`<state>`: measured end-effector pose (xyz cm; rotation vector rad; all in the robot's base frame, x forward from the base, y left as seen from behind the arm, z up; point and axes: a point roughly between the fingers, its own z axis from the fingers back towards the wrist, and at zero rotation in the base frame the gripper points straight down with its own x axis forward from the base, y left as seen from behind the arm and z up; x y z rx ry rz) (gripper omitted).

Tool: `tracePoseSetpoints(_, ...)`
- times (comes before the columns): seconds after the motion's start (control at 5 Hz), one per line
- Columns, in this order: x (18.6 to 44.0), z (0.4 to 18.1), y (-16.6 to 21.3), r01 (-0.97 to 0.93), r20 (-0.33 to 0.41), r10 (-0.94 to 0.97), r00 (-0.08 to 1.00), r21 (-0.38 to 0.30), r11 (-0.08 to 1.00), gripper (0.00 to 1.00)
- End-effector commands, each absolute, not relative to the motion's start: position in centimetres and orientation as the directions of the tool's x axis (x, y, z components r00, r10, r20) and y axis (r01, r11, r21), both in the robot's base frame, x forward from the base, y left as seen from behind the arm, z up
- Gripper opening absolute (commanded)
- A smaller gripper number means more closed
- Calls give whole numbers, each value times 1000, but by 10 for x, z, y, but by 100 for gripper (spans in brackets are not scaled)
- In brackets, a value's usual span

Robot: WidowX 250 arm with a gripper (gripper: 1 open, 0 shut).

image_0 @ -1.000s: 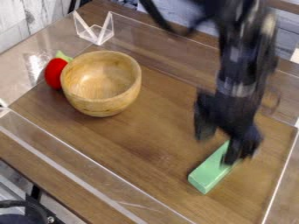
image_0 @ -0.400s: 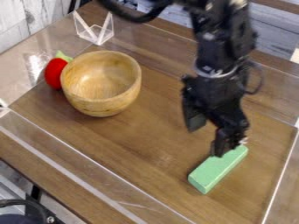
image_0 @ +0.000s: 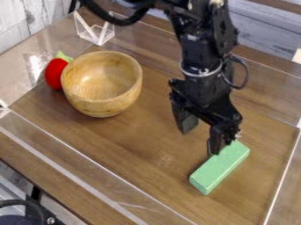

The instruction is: Remove the green block from the brown bowl and put it on the table

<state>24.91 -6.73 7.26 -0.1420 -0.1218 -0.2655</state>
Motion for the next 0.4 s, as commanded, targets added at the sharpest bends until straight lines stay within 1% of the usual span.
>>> tracePoseSetpoints(0.0, 250, 81, -68, 276, 172, -253, 952, -127, 953, 100)
tracePoseSetpoints(0.2, 250, 70, -72, 277, 154, -256, 954, -134, 952, 100)
